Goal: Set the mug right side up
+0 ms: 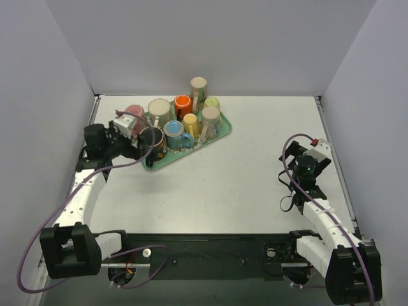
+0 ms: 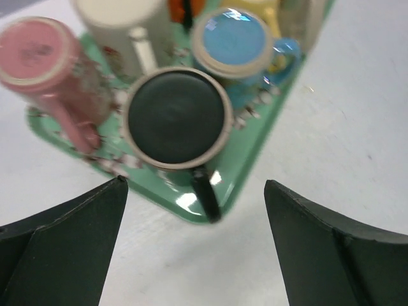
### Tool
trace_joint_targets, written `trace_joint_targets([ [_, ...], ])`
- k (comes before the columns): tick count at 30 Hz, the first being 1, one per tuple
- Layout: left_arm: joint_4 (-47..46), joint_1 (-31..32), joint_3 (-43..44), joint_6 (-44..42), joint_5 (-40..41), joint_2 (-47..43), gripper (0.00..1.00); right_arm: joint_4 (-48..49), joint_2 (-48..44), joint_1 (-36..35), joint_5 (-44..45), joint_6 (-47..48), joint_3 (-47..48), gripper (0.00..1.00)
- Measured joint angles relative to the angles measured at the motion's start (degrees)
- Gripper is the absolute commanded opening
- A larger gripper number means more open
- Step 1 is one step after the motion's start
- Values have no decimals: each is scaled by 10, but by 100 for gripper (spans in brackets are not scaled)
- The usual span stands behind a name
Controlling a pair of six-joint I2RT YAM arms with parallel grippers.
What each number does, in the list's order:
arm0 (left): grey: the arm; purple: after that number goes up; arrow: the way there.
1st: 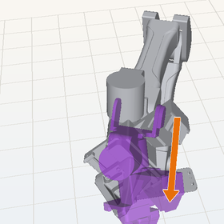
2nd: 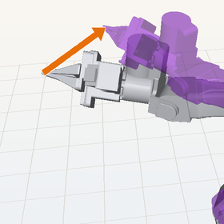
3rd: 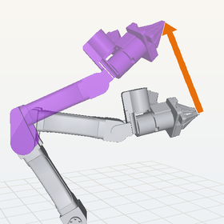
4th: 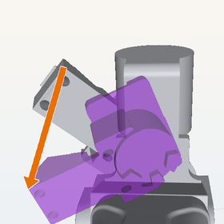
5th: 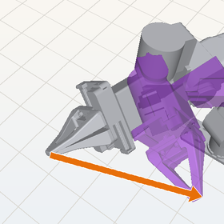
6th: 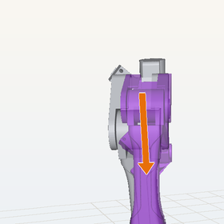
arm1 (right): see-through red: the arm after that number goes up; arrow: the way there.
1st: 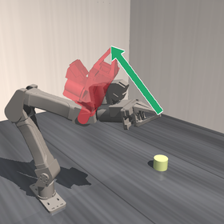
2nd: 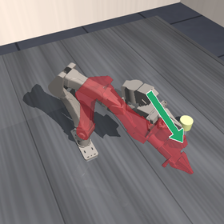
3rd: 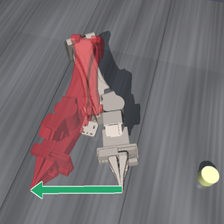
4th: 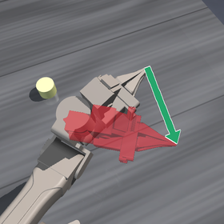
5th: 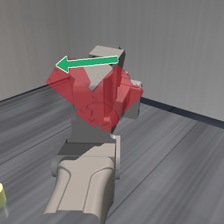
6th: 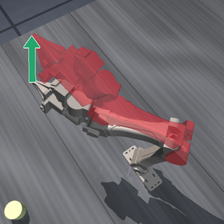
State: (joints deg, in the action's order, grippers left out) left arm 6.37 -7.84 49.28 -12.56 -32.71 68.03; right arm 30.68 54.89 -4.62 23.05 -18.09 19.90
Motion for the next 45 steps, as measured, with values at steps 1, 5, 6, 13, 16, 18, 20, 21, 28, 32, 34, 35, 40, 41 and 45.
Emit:
trace_joint_targets([
  [1,26,28,-4,-11,13,-8,100,-9,-9,-1,-12,-4,0,97],
  [5,81,109,-28,-37,102,-3,86,-36,-19,-5,-51,-16,0,96],
  [6,85,114,-29,-41,126,8,84,-42,-19,-7,-61,-19,0,95],
  [13,41,149,-33,-59,233,87,71,-72,-19,-15,-97,-31,0,94],
  [16,21,163,-33,-59,249,131,63,-84,-23,-16,-103,-32,0,94],
  [18,13,164,-33,-56,259,157,50,-88,-29,-19,-105,-34,0,93],
  [20,10,164,-31,-50,265,178,14,-89,-36,-22,-107,-36,0,92],
  [21,9,164,-30,-48,267,183,0,-89,-38,-23,-108,-36,0,92],
  [28,79,154,-8,-29,240,177,0,-138,-49,-73,-108,-33,15,92],
  [32,169,135,12,-11,202,137,0,-182,-49,-155,-96,-23,51,92],
  [34,218,124,33,0,189,113,0,-196,-47,-213,-82,-15,77,92],
  [35,239,117,47,5,182,100,0,-201,-43,-242,-81,-13,93,92],
  [40,302,95,118,35,116,55,0,-211,2,-379,-80,-5,181,94],
  [41,314,92,137,45,93,50,0,-210,15,-402,-87,-7,201,94],
  [45,341,89,202,93,-2,43,0,-165,64,-455,-146,-45,260,94],
])
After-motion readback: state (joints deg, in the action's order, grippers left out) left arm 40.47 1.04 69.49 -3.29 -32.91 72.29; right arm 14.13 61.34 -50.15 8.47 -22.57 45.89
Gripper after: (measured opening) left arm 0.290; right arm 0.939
